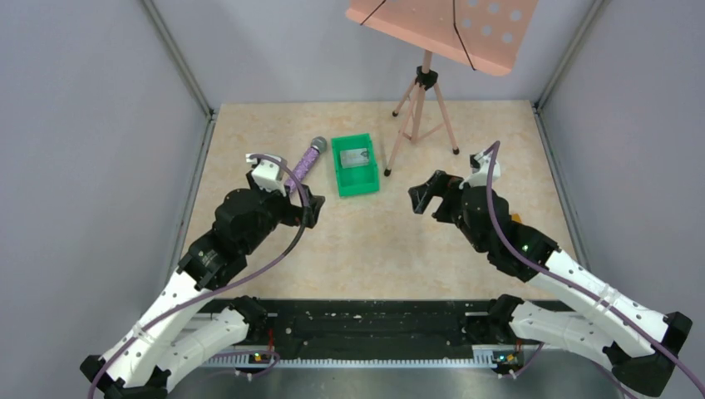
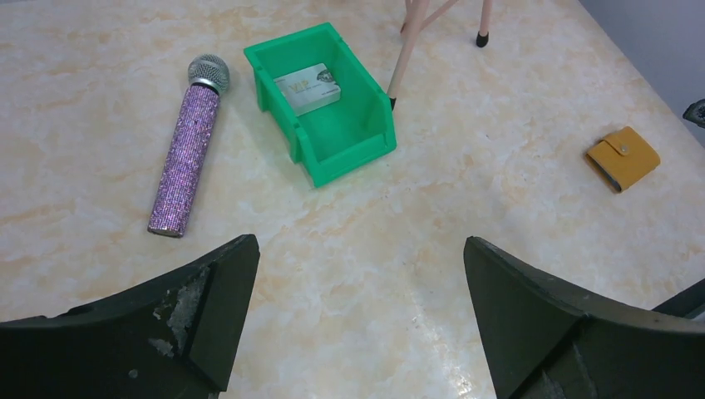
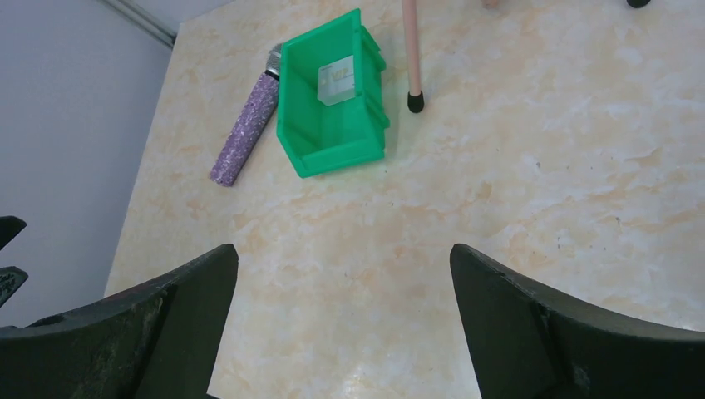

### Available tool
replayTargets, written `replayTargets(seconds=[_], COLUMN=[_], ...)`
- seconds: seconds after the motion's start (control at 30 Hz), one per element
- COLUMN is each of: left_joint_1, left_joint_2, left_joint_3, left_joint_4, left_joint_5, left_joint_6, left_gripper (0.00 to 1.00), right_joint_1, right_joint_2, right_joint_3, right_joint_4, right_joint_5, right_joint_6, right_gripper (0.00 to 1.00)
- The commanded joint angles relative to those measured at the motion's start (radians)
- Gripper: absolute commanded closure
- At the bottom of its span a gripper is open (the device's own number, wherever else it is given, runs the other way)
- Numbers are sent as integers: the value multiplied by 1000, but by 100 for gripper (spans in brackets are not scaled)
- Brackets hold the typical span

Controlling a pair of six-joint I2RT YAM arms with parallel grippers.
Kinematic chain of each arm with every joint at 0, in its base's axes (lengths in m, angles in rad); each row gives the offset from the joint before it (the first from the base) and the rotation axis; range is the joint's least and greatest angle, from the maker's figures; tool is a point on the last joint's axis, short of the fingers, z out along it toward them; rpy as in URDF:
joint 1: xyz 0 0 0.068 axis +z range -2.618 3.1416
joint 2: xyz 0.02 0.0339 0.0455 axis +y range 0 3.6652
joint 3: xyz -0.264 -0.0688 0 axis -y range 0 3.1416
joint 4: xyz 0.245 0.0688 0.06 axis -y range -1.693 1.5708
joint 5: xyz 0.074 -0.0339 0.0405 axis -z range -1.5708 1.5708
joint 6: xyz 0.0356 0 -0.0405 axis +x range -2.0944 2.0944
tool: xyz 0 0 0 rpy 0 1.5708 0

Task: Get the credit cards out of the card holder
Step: Move the card holder to the center of the board.

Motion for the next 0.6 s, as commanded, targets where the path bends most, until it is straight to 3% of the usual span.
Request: replayTargets(seconds=[0.0, 0.23, 0.43, 0.57], left_joint_1=[-3, -4, -4, -4], left_joint_2=[-20, -17, -23, -31], left_joint_3=[-5, -1, 0, 7], left_joint_4=[43, 41, 36, 27], left_joint_5=[-16, -48, -71, -43], left_joint_6=[10, 4, 6, 2], left_gripper=[1, 1, 2, 2], right_joint_1=[9, 8, 8, -43], right_joint_2=[-21, -20, -5, 33], right_joint_3=[4, -4, -3, -20], right_joint_4=[27, 9, -77, -173], right_joint_5=[32, 79, 267, 437], right_joint_6=[-13, -5, 57, 136], right_gripper=[1, 1, 2, 9])
